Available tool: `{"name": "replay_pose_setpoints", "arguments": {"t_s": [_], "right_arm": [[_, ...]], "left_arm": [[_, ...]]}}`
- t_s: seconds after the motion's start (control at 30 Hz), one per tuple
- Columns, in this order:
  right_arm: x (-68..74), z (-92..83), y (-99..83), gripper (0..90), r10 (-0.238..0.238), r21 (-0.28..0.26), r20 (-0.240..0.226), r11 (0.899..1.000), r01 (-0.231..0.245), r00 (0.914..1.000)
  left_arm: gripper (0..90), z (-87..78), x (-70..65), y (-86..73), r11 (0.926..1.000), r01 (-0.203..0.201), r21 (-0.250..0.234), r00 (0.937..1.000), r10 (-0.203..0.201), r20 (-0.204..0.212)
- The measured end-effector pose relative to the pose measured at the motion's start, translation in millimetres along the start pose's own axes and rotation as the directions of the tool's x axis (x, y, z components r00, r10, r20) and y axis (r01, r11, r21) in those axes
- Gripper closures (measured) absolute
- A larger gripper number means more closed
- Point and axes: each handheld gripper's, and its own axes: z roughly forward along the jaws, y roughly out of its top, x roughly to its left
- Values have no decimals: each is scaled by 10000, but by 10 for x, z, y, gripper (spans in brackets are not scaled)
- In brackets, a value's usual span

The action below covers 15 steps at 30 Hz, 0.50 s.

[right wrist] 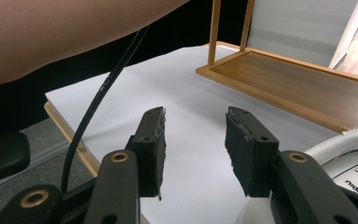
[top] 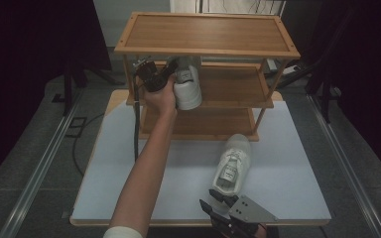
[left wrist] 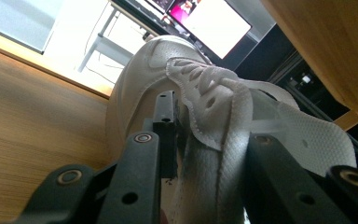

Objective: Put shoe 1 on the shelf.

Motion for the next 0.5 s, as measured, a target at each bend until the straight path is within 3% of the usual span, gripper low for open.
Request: {"name": "replay_pose_setpoints", "arguments": {"t_s": [0.07, 0.1, 0.13, 0.23, 0.27, 0.43, 0.5], "right_arm": [[3, 5, -6, 571, -9, 66, 0, 10000, 9, 10000], [5, 8, -9, 571, -17, 102, -13, 9999, 17, 10000], [8, 13, -13, 570, -33, 76, -29, 10000, 33, 10000], [15, 11, -13, 569, -58, 85, -36, 9999, 58, 10000], [8, 4, -11, 570, -52, 91, -17, 9999, 52, 10000], [-10, -8, -4, 571, -19, 23, 14, 10000, 19, 10000], [0, -8, -4, 571, -50, 27, 7, 10000, 50, 10000]], "left_arm": [[723, 32, -14, 3, 9996, 257, -95, 9997, -257, 26], [712, 29, 6, 6, 9999, 51, 148, 10000, -51, 32], [699, 53, -9, 5, 9994, 348, -55, 9994, -347, 80], [665, 70, 7, 11, 9999, 152, 66, 9999, -153, 36], [635, 81, 9, 10, 9999, 114, 43, 9996, -115, 256], [571, 116, -20, 11, 9995, -121, 276, 9989, 109, 449], [549, 118, -21, 13, 9998, 35, 201, 9990, -44, 455]]}}
